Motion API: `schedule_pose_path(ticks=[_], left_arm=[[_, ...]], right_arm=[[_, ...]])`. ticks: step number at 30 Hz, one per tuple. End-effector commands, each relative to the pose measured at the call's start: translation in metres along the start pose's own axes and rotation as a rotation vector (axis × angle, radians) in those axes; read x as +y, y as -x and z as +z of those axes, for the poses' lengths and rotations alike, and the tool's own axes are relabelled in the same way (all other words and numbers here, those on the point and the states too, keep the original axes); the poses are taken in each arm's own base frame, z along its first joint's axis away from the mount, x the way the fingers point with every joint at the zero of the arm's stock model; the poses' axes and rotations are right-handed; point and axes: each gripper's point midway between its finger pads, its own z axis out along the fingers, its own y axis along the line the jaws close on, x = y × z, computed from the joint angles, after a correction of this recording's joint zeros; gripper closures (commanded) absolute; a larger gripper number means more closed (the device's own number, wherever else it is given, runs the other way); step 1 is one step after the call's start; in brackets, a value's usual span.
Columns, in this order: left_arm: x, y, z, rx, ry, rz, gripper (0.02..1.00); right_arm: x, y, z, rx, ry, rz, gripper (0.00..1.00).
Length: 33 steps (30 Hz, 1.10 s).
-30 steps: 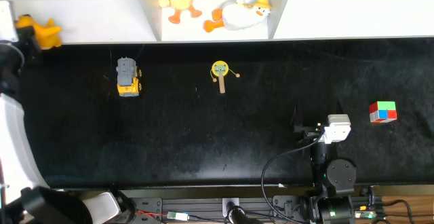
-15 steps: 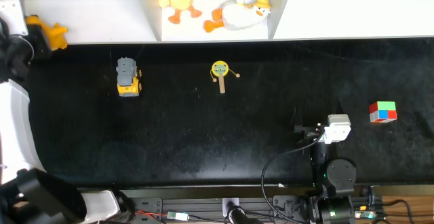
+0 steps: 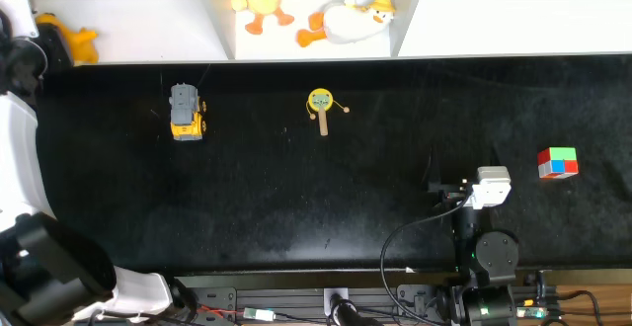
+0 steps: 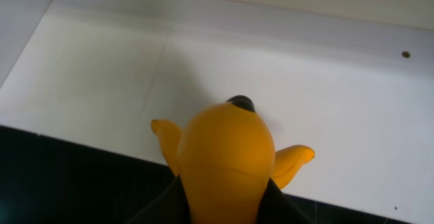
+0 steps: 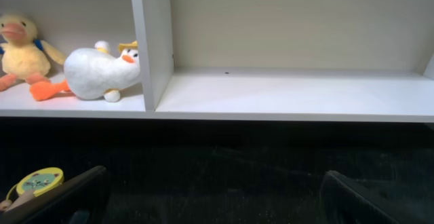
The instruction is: Store Toys
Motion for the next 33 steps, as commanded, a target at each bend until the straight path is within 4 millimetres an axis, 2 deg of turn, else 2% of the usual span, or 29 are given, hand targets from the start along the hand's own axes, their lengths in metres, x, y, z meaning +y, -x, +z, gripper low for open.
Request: schedule_pose_path(ticks=[1,7,18,22,29,31,32,33], left_arm=[[-0.009,0.018,0.005,-0.045,-0.043,-0.005,0.807],[-0.008,0.021,0.012,-0.063,-0.043,-0.021,0.805],[-0.012,0.014,0.032,-0.048,-0.066,-0.042,0.787],[-0.012,0.016,0.033,-0.054,-0.065,-0.04,0.728],[-0.011,0.021,0.033,-0.074,-0.063,-0.035,0.713],[-0.011,0.021,0.033,-0.074,-0.063,-0.035,0.678],[-0.011,0.021,0.033,-0.075,-0.063,-0.035,0.625],[-0.011,0.021,0.033,-0.075,-0.063,-0.035,0.489]], right_arm=[[0.001,-0.005,0.001,0.009,0.006,0.003,0.005],[0.001,-0.005,0.001,0.009,0.006,0.003,0.007],[0.001,-0.005,0.001,0.009,0.006,0.003,0.005],[0.001,-0.005,0.001,0.009,0.006,0.003,0.005],[0.001,-0.005,0.001,0.009,0.006,0.003,0.005],[0.001,-0.005,0.001,0.009,0.006,0.003,0.005],[0.001,-0.005,0.001,0.009,0.006,0.003,0.007],[0.001,-0.005,0.001,0.009,0.006,0.003,0.007]])
